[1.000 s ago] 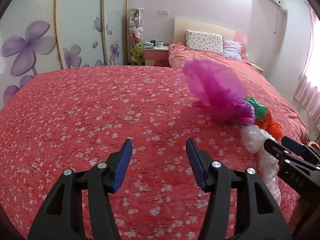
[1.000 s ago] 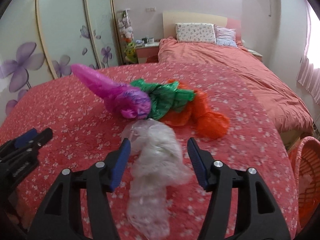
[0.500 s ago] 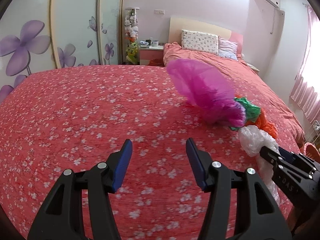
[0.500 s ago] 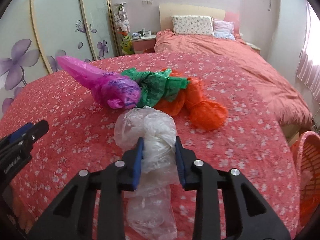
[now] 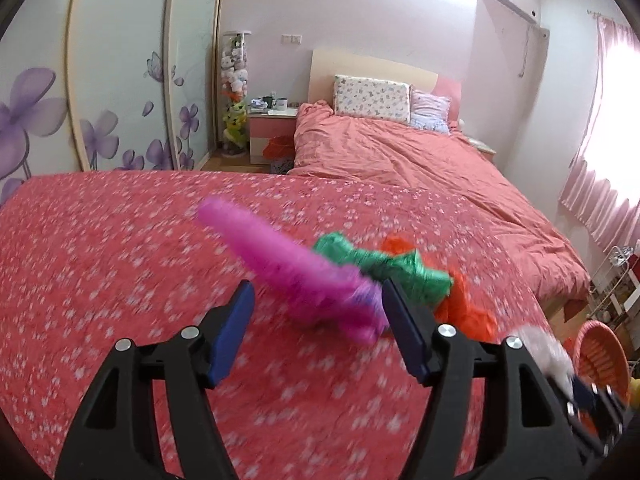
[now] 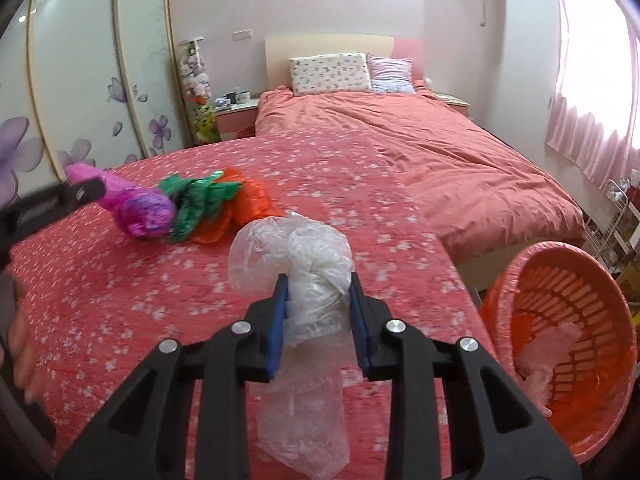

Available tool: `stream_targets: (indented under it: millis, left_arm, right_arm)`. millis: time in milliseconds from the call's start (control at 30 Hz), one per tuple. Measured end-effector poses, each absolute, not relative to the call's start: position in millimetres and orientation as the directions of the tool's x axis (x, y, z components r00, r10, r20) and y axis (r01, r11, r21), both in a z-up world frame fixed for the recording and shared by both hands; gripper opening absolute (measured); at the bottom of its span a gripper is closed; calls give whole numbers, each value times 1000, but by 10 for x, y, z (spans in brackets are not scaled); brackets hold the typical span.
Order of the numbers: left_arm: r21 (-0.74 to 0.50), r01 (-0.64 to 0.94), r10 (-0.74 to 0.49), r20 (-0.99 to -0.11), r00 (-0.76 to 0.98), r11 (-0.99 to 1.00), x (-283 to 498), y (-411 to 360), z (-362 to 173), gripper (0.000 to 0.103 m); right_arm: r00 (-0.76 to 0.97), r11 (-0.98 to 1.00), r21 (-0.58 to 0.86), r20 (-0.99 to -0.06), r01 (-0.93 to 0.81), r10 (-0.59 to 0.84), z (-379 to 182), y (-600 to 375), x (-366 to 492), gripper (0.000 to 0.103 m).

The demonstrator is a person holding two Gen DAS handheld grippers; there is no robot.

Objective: Collect trash
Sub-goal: 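Grasp the clear plastic bag with the right tool while the left tool grasps the magenta bag, then carry the clear bag and magenta bag over the orange basket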

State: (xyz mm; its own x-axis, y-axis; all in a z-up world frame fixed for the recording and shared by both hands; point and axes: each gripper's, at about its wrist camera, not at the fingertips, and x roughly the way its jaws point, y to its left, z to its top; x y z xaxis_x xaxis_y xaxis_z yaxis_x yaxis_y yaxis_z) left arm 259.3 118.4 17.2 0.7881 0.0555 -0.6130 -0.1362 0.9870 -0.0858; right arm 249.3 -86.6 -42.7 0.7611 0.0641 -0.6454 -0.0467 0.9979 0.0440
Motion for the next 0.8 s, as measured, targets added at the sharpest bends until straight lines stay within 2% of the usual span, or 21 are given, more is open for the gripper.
stream_targets:
  millis: [133,300,433,533,567,633,800]
  left_arm:
    - [-29,-173,109,-672,733,985,2884,1136,-18,66]
    - [-39,-170,87,-735,673,985,3024,1197,-265,66]
    - [-71,-164,57,-746,663,984,3025,1241,-344,65]
    - [-77,-142,38,-740,671,987,2990,1231,-358,52]
    - [-69,-137,42,-736,676,988,2973,1218,-359,45]
    - [-55,-119,43,-725,688,991,2929,1188,-357,38]
    - [-81,-108,20,-702,712,991,2782,1247,-273,33]
  right_arm:
    - [763,999,32,-644,-39,51,-470,-934,2493,29]
    - [762,999,38,-646,-36,52,-490,-949,2507,29]
    - [754,998,45,-654,-40,59,-531,-947,2522,29]
    - [755,998,47,-653,-40,61,-525,-932,2516,29]
    - [755,998,46,-653,-41,61,-525,-929,2517,29]
    - [756,998,47,-652,-40,61,-524,-934,2511,29]
    - [762,998,44,-645,-41,60,-510,-946,2474,29]
